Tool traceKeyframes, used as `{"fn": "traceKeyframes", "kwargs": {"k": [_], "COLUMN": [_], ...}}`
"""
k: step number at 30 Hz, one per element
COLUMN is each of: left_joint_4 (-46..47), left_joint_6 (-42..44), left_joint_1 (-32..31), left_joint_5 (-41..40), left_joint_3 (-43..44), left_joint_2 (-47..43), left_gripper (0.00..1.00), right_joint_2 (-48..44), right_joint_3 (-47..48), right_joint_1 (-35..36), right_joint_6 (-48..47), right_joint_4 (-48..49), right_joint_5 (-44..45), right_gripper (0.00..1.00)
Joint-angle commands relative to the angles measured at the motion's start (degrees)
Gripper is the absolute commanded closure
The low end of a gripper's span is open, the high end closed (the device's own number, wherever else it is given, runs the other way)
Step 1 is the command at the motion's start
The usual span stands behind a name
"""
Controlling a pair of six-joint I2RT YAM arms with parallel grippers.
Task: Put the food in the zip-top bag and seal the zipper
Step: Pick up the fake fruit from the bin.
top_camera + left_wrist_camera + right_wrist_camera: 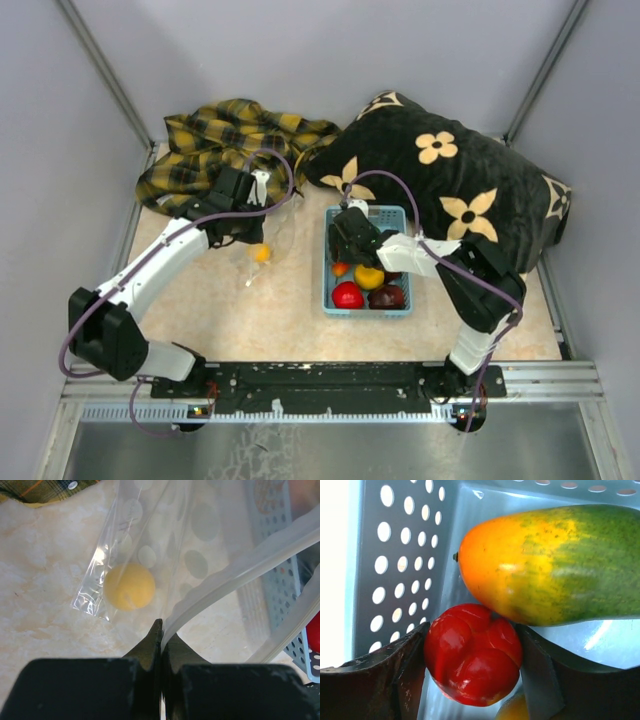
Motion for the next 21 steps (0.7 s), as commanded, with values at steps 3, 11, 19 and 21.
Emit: {"fn": "traceKeyframes", "kwargs": {"k": [3,11,19,21], "left_joint_4": [1.6,1.9,2.6,2.6], "left_joint_6": [0.6,0.5,0.6,0.6], "left_joint_1": [-0.1,0.0,0.1,0.2], "left_joint_5": [1.3,4.1,6.4,6.8], "left_joint_3": [-0.5,-0.4,-0.8,-0.9], "left_joint_2": [-1.9,-2.3,-3.5,-3.9], "left_gripper": [1.0,1.0,1.0,1.0], "right_joint_2": [-3.9,-14.7,-23.7,-25.5], "right_joint_3": [0.3,-1.3,-1.7,-1.2], "right_joint_1": [-0.2,-0.2,0.8,1.9], "right_joint_6": [-1.9,-6.1,-8.3,-8.8], "right_joint_4": [-0.1,-1.8,-2.1,-1.4], "right_joint_5": [2.6,5.4,6.1,7.0], "right_gripper": [0.46,0.55,0.56,0.56]}}
